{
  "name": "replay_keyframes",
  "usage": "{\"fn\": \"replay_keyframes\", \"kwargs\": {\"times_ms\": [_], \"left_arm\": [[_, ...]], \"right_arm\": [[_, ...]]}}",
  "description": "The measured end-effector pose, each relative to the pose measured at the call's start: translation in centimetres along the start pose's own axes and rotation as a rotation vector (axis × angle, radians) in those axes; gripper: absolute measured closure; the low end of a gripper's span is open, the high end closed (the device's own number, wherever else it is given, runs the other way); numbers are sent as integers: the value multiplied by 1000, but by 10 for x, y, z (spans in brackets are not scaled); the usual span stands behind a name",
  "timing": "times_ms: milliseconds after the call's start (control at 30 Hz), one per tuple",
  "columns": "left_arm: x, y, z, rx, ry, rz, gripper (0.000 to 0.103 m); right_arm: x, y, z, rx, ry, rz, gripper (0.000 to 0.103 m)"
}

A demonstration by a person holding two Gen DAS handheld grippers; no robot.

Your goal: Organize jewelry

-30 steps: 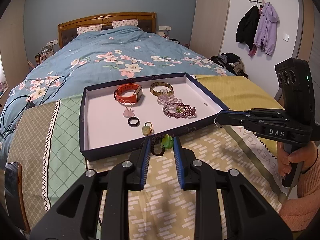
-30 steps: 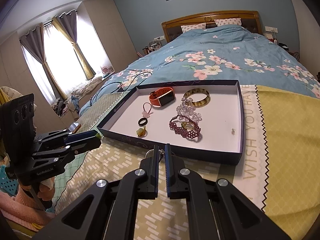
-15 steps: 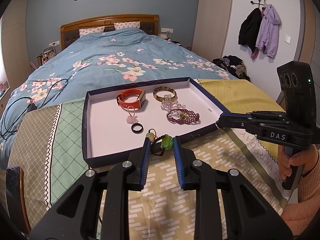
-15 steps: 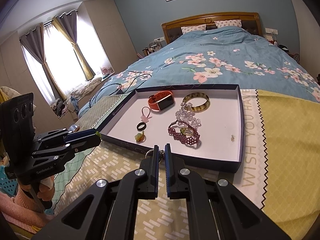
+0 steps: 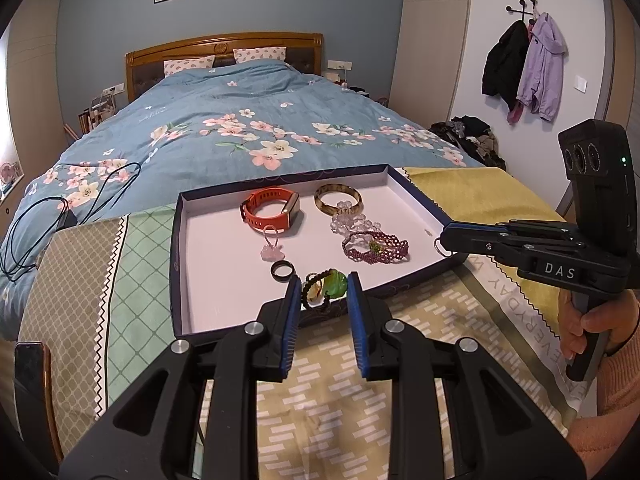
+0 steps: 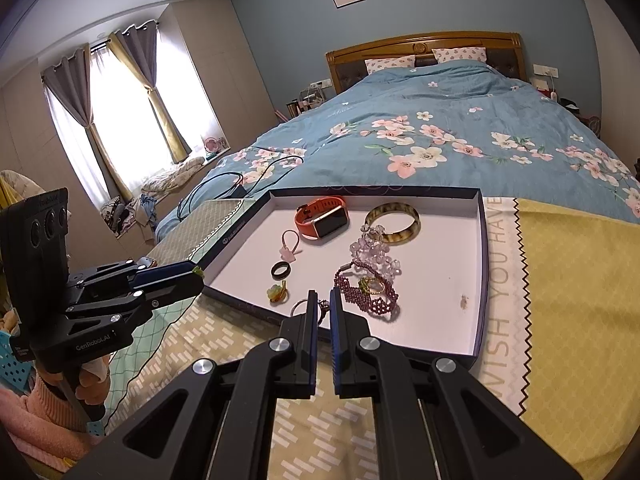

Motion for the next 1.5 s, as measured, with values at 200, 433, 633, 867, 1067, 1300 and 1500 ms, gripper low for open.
{"fn": "replay_keyframes", "kwargs": {"times_ms": [200,433,633,867,1067,1300,1500], "left_arm": [[4,-2,3,7,5,-1,80],[9,-5,5,13,10,-5,80],[13,-6,8,19,15,-5,80],[16,-6,10,22,19,-5,80],[18,-7,12,26,17,-5,80],[21,-9,15,30,17,-8,80],[24,-11,19,35,16,-7,80]], "right_arm": [[3,0,2,-2,2,-5,99],[9,0,4,-2,7,-10,99],[12,0,5,-5,8,-14,99],[15,0,7,-5,9,-17,99],[19,0,9,-6,11,-21,99],[20,1,10,-6,9,-21,99],[23,3,14,-7,5,-20,99]]}}
Point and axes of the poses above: each gripper's, at about its wrist camera, not at the fingertips, and z roughly the way its jaws point, y to its right, x to its top, the point moved 10 cm from there along z, roughly the way its jaws point, and after that the axes turned 6 degrees about x, right-handed, at the moved point
